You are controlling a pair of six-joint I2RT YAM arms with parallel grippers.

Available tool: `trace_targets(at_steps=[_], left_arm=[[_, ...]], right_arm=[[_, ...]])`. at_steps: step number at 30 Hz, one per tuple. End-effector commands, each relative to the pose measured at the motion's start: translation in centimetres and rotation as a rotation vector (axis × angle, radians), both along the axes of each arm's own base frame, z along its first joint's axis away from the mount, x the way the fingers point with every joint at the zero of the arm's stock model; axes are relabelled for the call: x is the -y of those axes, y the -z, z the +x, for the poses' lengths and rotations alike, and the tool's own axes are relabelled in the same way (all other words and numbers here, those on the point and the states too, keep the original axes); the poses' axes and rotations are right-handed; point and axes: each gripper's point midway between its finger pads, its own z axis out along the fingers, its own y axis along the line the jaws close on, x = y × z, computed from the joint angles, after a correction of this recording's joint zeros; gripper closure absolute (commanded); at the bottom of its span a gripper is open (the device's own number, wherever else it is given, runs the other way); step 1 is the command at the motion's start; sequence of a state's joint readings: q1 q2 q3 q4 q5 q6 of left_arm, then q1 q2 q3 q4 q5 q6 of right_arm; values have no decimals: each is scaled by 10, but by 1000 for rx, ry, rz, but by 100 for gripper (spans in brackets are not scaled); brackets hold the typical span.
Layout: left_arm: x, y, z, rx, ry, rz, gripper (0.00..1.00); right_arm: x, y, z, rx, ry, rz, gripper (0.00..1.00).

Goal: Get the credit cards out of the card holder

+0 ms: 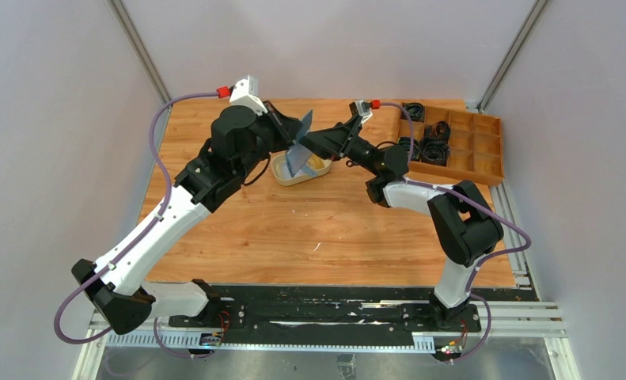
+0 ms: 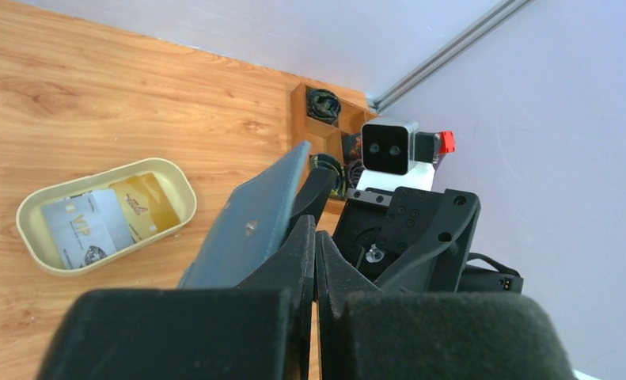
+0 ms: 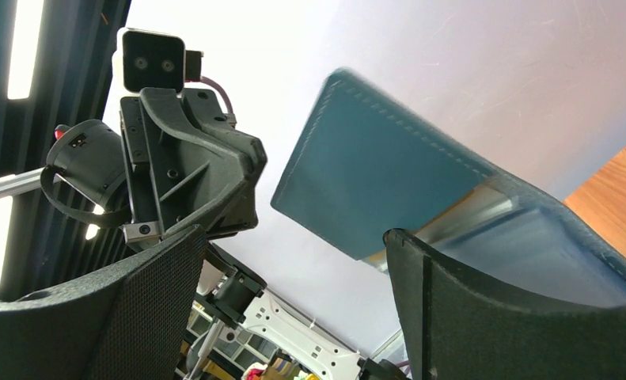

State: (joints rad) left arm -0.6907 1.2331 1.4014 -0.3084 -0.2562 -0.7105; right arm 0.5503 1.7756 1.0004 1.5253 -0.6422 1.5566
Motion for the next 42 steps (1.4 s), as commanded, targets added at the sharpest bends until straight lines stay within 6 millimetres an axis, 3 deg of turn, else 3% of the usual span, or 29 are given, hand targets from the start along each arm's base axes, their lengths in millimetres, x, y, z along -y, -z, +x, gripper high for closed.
trace_targets(at_steps=[1, 8, 15, 21, 25, 26, 29, 31, 35, 38, 42], left_arm=[[-8, -3, 1, 9, -26, -27, 100], [-19, 17, -4, -36, -66, -21, 100], [-62, 47, -22, -83, -187, 28, 100], [-100, 46, -42, -68, -278, 50, 100], [-111, 38, -53, -45, -281, 69, 100], [-109, 38, -54, -48, -261, 80, 96], [-90, 40, -54, -76, -132, 96, 52], [-69, 43, -55, -124, -9, 79, 34], [-33, 40, -57, -218, 168, 42, 17], [-4, 55, -60, -337, 297, 14, 1], [5, 91, -58, -472, 297, 6, 0]], right_arm=[[2, -27, -12, 89, -10, 65, 13], [3, -26, -16, 91, -17, 58, 13], [12, -7, -40, 84, -41, 4, 13], [23, 12, -64, 82, -55, -44, 13], [28, 21, -76, 79, -63, -64, 13], [29, 23, -79, 78, -66, -69, 13], [32, 31, -86, 73, -73, -87, 13], [34, 39, -91, 65, -80, -105, 13], [37, 53, -98, 48, -89, -136, 13], [38, 56, -101, 46, -89, -143, 13], [38, 57, -101, 46, -87, -151, 13]])
